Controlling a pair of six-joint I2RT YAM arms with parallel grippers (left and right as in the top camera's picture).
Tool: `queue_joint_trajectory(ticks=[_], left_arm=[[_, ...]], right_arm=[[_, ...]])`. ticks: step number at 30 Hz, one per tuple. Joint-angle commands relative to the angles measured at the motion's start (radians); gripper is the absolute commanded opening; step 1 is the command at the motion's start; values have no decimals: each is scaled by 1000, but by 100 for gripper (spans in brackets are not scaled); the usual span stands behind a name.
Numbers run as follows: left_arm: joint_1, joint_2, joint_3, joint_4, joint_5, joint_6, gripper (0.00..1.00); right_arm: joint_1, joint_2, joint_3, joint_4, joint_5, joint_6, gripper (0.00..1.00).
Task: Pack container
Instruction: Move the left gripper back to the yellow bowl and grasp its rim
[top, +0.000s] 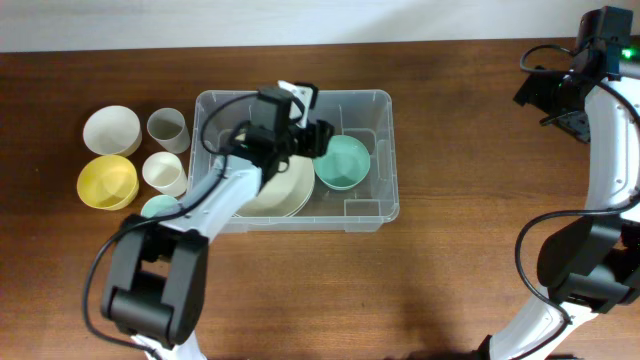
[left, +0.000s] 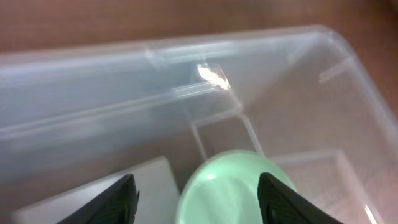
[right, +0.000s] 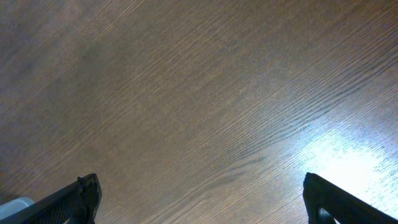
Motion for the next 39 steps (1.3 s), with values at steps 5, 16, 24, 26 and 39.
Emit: queue_joint_trajectory(ticks=[5,16,24,26,39], left_arm=[[256,-300,128,-299,-158,57,99],[727,-292,90,-662,-422,-333,99],[813,23,84,-672,-270,-492,99],[827,96,84,-670,-271,-525,99],[846,188,87,-668,-271,-534,36]], right_arm=[[-1,0,-3,3,2,2,99],[-1,0,-3,3,2,2,99],[-1,0,-3,3,2,2,99],[-1,0,-3,3,2,2,99],[-1,0,-3,3,2,2,99]])
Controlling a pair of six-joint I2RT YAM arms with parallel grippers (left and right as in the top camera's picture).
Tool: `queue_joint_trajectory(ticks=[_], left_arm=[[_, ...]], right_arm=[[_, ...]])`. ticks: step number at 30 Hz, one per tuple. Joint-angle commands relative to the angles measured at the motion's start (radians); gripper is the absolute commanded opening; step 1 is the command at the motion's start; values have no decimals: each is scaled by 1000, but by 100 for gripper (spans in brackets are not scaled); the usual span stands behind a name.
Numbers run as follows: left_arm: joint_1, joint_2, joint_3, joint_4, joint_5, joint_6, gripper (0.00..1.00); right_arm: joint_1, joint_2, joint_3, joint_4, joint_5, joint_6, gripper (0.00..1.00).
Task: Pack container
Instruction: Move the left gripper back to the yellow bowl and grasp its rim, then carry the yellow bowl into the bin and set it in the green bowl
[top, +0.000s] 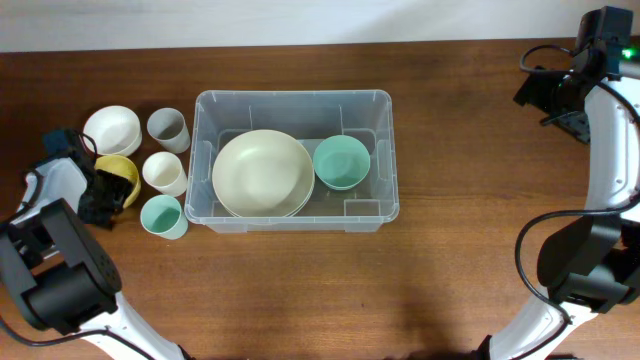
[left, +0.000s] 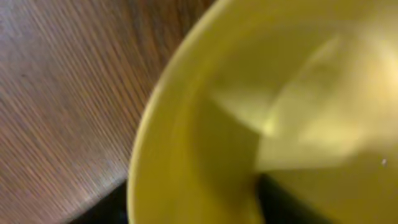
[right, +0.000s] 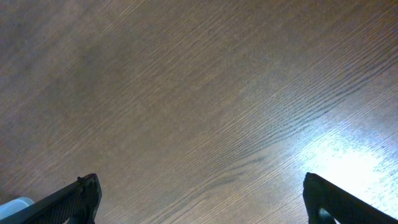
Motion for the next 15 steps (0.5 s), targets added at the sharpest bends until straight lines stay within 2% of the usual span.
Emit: queue_joint_trajectory(ticks=[1,2,5,11,15], left_arm=[[18,26,2,1,17,-10,26],[23,24,6,-2,17,-9,17],[61,-2,31,-18,49,30,5],[158,-174,108,-89,53,76,1],[171,-404,139,-93,74,125,1]], right_arm=[[-1,0,-3,3,2,1,99],[-1,0,-3,3,2,1,99],[-1,0,-3,3,2,1,99],[-1,0,-3,3,2,1,99],[-1,0,-3,3,2,1,99]])
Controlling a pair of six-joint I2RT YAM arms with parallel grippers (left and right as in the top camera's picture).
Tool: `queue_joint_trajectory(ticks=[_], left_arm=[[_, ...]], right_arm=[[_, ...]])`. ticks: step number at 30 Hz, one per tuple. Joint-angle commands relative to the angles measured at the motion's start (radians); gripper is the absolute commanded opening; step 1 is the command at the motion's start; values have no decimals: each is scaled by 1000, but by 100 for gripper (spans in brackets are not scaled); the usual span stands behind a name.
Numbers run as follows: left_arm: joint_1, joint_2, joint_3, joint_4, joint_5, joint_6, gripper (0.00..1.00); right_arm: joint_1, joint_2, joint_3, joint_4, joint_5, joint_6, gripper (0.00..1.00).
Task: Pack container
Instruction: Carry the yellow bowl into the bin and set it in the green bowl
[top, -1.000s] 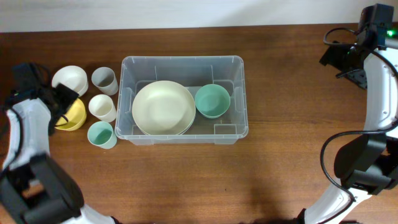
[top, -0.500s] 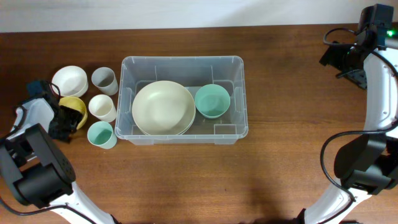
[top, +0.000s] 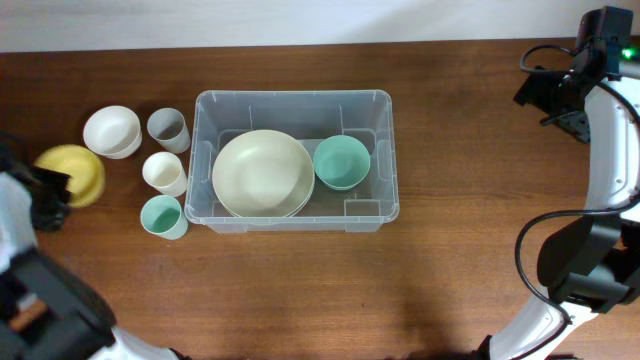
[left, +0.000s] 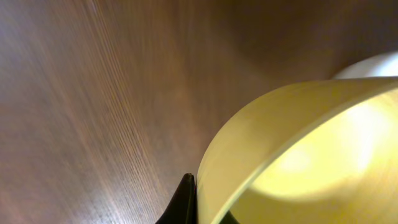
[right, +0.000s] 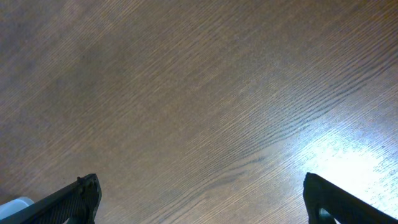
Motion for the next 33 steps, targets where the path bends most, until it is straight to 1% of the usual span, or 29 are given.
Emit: queue_joint_trajectory(ticks=[1,3,4,5,7,9,10,12,14,15,17,22,23,26,31,33], left_arm=[[-17,-262,54,14,47,97,1],[-75,-383,54,66,157,198,1],[-133,-440,54,106,227,254,1],[-204,-480,54,143,265,293,1],[-335,-508,54,188,269,337,1],[-465,-500,54,222,269,363,1],[-557,-476,54,244,269,384,1],[-657,-435,54,270,269,407,1],[-759,-365,54,300,269,436,1],[-828,-299,54,321,269,472,1],[-892,-222,54,333,269,518,1],[-993,-89,54,334,269,550,1],[-1015,-61,54,335,269,585,1],[-1049,-14,54,334,266,604,1],[-1057,50,54,345,266,605,1],[-1057,110,54,350,266,604,1]], right_arm=[[-1,0,-3,3,2,1,99],[-1,0,-3,3,2,1,99],[-1,0,-3,3,2,1,99],[-1,0,-3,3,2,1,99],[-1,0,-3,3,2,1,99],[-1,0,-3,3,2,1,99],[-1,0,-3,3,2,1,99],[-1,0,-3,3,2,1,99],[-1,0,-3,3,2,1,99],[-1,0,-3,3,2,1,99],[-1,0,-3,3,2,1,99],[-1,0,-3,3,2,1,99],[-1,0,-3,3,2,1,99],[-1,0,-3,3,2,1,99],[-1,0,-3,3,2,1,99],[-1,0,-3,3,2,1,99]])
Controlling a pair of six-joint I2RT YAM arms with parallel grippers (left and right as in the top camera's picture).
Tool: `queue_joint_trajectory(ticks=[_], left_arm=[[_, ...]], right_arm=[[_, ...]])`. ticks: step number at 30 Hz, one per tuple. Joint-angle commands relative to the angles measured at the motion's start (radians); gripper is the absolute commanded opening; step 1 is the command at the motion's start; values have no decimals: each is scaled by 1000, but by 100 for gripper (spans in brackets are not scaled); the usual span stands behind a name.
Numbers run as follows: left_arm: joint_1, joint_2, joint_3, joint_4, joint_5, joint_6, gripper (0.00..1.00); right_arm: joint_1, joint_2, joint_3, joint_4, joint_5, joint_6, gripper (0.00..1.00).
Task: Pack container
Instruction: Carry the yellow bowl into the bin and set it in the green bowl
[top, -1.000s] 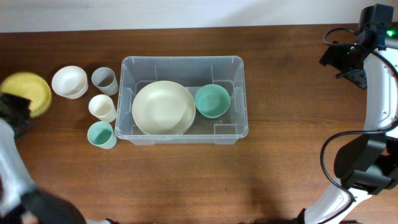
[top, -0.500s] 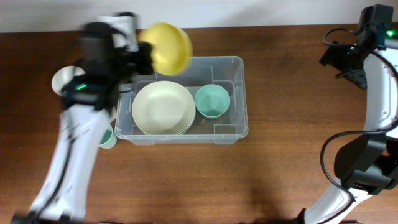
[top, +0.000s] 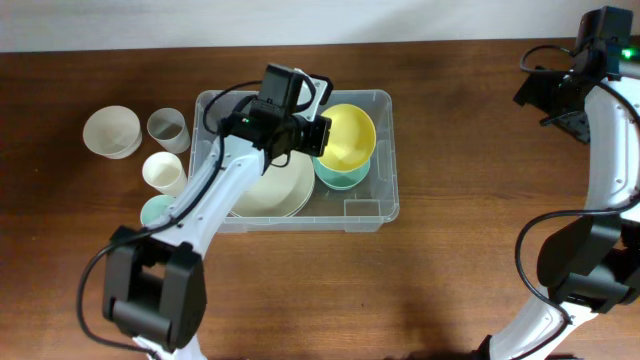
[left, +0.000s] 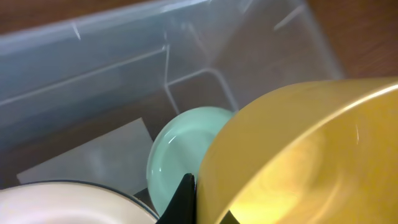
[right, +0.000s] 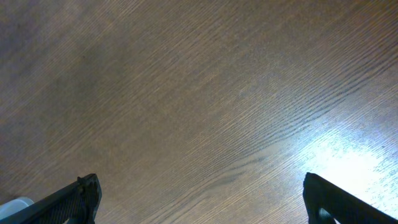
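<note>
A clear plastic container (top: 385, 205) stands mid-table. Inside lie a large cream plate (top: 285, 190) and a mint-green bowl (top: 340, 178). My left gripper (top: 318, 135) is shut on the rim of a yellow bowl (top: 350, 135), held tilted above the green bowl. In the left wrist view the yellow bowl (left: 298, 155) fills the right side, with the green bowl (left: 177, 155) below it. My right gripper (right: 199, 199) is open over bare wood at the far right back corner.
Left of the container stand a white bowl (top: 111, 131), a grey cup (top: 167, 127), a cream cup (top: 163, 172) and a mint cup (top: 155, 208), partly hidden by my left arm. The table top (top: 450, 270) is dark wood.
My left gripper has gone from the table's far left edge to over the container's right half, still holding the yellow bowl. The right arm has not moved.
My left gripper was open inside the container above the green bowl. Then it was at the yellow bowl left of the cups. Then it held that bowl near the table's left edge, and now holds it over the green bowl in the container.
</note>
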Motion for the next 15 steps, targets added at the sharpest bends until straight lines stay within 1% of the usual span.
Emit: queue_joint_trajectory(ticks=[1,6,11,13,14,15], left_arm=[[3,80,2,10,9,23,1],[3,129,2,12,12,23,2],[3,129,2,19,12,24,16],[3,129,2,21,12,23,30],[3,129,2,26,12,23,52],[3,129,2,31,12,23,67]], right_arm=[[-1,0,-3,3,2,1,99],[-1,0,-3,3,2,1,99],[-1,0,-3,3,2,1,99],[-1,0,-3,3,2,1,99],[-1,0,-3,3,2,1,99],[-1,0,-3,3,2,1,99]])
